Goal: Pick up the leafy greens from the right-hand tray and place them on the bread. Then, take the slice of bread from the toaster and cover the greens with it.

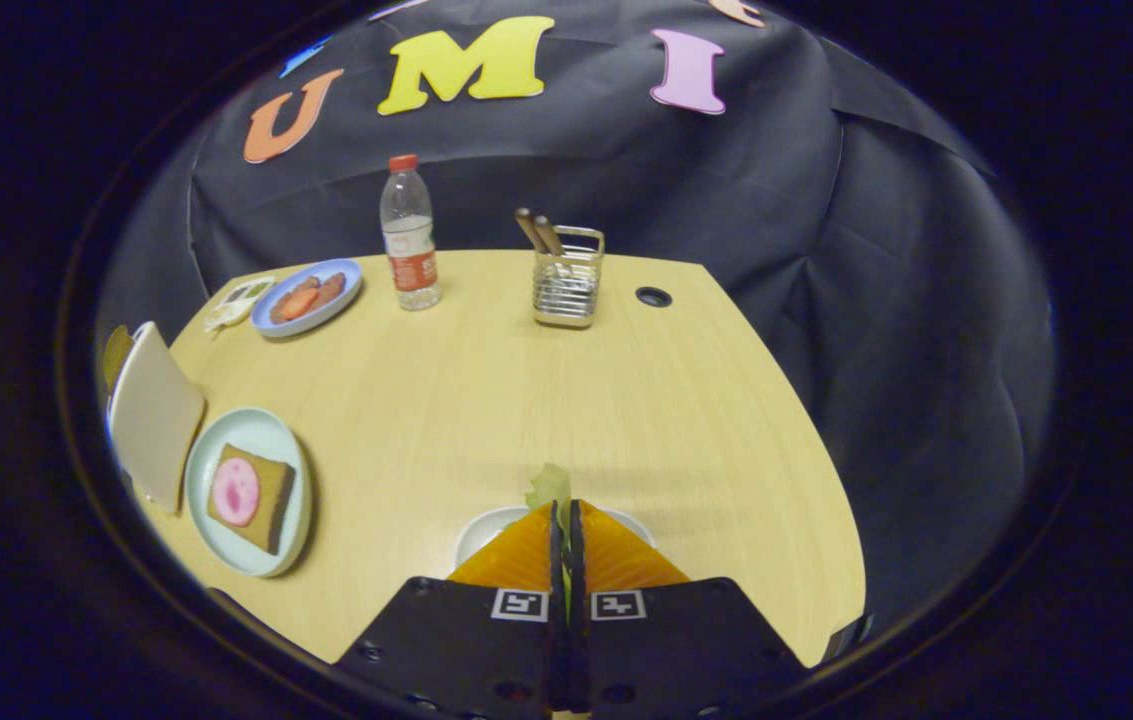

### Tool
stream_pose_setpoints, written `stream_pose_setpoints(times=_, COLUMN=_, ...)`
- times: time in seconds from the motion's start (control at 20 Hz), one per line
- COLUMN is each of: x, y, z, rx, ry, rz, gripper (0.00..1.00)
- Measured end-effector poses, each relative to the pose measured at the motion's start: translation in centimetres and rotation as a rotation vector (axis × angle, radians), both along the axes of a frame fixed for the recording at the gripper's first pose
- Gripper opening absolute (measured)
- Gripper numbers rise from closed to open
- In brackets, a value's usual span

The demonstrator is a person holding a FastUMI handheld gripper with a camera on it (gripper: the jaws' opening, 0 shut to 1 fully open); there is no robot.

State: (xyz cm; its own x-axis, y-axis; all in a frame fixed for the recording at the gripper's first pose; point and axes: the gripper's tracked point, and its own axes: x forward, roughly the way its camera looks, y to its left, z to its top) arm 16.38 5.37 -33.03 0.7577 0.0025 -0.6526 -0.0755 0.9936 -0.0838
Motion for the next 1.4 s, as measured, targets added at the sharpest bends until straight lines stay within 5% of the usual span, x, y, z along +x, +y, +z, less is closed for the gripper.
stream_pose_setpoints(times=0.45, x=-6.2, y=9.3, z=5.7, rx=0.02, ry=-0.091, rz=0.087, gripper=0.01)
stream_pose_setpoints(times=0.8, x=-9.9, y=19.4, z=6.7, rx=0.076, ry=-0.058, rz=0.232, gripper=0.01)
stream_pose_setpoints(times=1.1, x=-10.4, y=27.9, z=5.6, rx=0.119, ry=-0.001, rz=0.356, gripper=0.01)
stream_pose_setpoints(times=1.4, x=-7.8, y=31.6, z=1.9, rx=0.127, ry=0.07, rz=0.335, gripper=0.01)
